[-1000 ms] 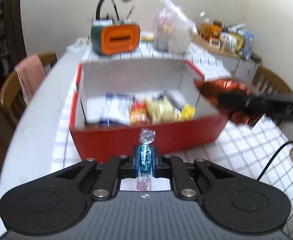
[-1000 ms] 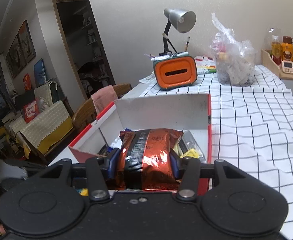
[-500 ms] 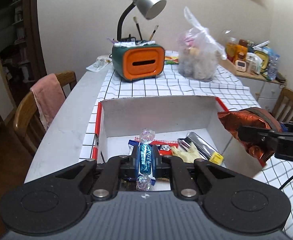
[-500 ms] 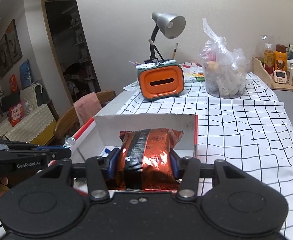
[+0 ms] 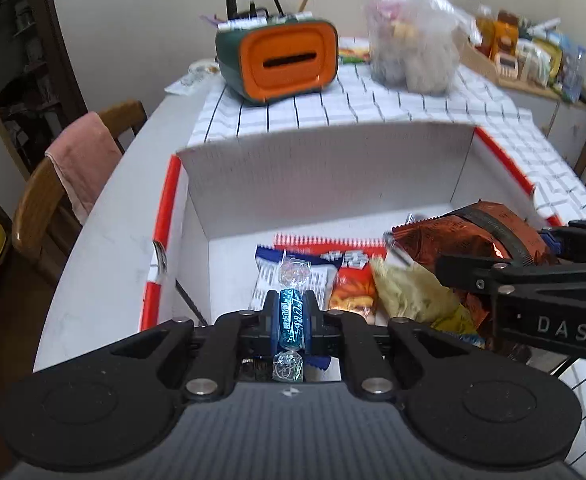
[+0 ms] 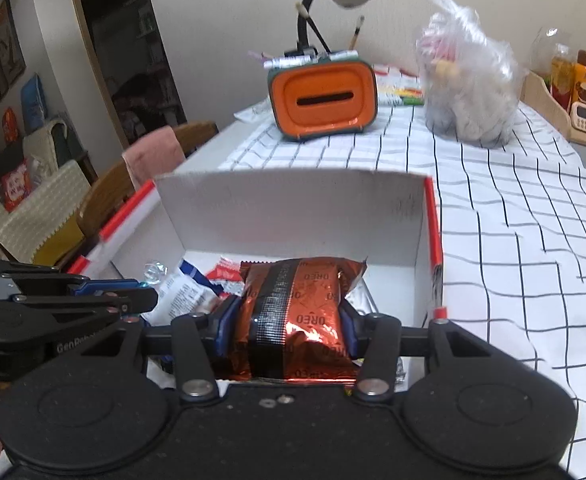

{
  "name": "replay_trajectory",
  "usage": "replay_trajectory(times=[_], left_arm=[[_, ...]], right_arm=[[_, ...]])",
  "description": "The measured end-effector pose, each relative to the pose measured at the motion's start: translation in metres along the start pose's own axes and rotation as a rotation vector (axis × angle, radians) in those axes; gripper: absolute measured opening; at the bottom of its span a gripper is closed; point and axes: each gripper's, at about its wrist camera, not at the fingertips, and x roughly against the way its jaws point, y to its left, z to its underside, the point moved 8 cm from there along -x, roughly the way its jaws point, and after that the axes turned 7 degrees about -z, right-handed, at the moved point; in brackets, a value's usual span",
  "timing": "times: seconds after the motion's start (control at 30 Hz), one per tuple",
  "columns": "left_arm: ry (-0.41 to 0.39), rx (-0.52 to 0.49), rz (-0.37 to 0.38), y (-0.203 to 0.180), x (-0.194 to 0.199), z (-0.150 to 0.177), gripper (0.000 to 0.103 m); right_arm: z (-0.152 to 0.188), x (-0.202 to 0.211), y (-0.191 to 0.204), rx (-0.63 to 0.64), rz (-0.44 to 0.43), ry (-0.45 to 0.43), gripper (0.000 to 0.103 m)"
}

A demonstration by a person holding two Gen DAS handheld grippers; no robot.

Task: Organize snacks
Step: 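Lower the foil bag and blue candy into the red box and open both grippers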

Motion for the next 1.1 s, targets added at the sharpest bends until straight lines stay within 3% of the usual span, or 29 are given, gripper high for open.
replay_trajectory(times=[0.3,0.47,0.53,0.6,1.1], left_arm=[[0.031,-0.036,0.01,-0.009,-0.007,0.014,0.013],[-0.002,-0.01,0.021,-0.004,0.006,0.013,0.033],[-0.017,0.0,0.029,-0.002,0.013,0.012,0.049],[-0.042,0.009,0.032,0.001,0.022,0.011,0.058],[-0.151,0.004,0.084,0.008,0.084,0.031,0.078]], right_arm=[[0.015,-0.007,0.006,0.021,0.009,0.051,0.05],[0.014,0.001,0.007,0.027,0.014,0.033,0.056],[0.014,0.008,0.009,0.03,0.011,0.02,0.057],[0.013,0.016,0.012,0.032,0.009,0.006,0.058],[0.027,0.084,0.041,0.077,-0.047,-0.064,0.061]])
